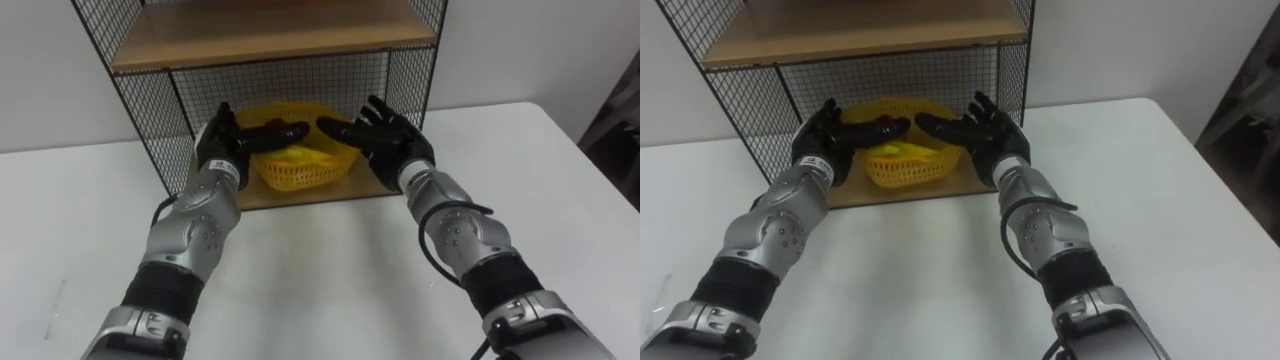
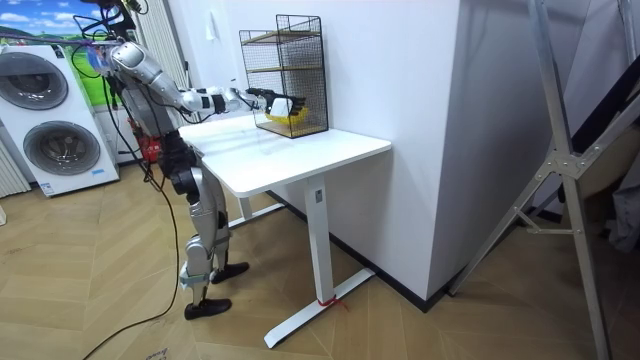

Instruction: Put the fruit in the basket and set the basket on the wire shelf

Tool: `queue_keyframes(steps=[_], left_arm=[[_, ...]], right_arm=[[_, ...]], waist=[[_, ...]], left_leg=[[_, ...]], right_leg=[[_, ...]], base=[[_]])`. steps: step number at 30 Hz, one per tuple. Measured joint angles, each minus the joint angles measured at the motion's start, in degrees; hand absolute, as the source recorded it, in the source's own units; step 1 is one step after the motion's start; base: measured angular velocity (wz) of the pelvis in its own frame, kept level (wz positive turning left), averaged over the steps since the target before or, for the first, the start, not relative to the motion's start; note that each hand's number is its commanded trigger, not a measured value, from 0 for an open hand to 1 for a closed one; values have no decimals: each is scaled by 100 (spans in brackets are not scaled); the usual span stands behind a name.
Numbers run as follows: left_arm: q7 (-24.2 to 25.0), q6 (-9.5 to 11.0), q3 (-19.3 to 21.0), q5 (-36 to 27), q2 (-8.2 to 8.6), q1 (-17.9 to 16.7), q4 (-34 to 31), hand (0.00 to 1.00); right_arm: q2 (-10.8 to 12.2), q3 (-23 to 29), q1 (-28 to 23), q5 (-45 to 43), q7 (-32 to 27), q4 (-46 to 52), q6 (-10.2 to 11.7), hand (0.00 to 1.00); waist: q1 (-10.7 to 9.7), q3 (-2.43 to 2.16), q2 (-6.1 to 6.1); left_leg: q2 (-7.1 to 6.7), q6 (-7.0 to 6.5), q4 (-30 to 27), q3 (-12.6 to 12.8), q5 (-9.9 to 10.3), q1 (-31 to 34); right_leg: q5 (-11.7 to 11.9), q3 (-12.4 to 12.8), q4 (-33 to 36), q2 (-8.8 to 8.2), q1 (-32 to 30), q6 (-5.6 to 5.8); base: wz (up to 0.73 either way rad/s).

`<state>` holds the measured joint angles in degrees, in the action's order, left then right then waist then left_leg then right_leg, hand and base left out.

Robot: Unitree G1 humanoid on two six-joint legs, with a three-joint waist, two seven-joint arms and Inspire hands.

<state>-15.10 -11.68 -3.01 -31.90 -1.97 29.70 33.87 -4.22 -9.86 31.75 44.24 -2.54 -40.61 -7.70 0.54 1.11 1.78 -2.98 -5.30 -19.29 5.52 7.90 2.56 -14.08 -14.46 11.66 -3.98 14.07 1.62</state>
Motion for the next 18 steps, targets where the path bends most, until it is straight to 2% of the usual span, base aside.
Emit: queue_keyframes(steps=[6,14,18], left_arm=[[61,5,0,17,-24,-1,259,0],[224,-3,-7,10,-106,-169,432,0],[237,-3,30,16,-167,-171,429,0]], right_arm=[[6,5,0,33,130,-184,2,0],[-46,1,-315,25,284,-257,-240,0],[-70,38,-336,-18,312,-257,-242,0]], waist=[[-36,-18,74],[-129,-27,74],[-166,-50,54]], left_leg=[[-10,-8,21,0,-4,-89],[-62,-2,48,-65,-28,-117],[-70,-13,27,-27,-35,-120]], right_leg=[[3,3,-1,-6,83,6],[-9,-46,-73,-23,120,16],[-15,13,-98,-31,119,27]], base=[[0],[3],[-3]])
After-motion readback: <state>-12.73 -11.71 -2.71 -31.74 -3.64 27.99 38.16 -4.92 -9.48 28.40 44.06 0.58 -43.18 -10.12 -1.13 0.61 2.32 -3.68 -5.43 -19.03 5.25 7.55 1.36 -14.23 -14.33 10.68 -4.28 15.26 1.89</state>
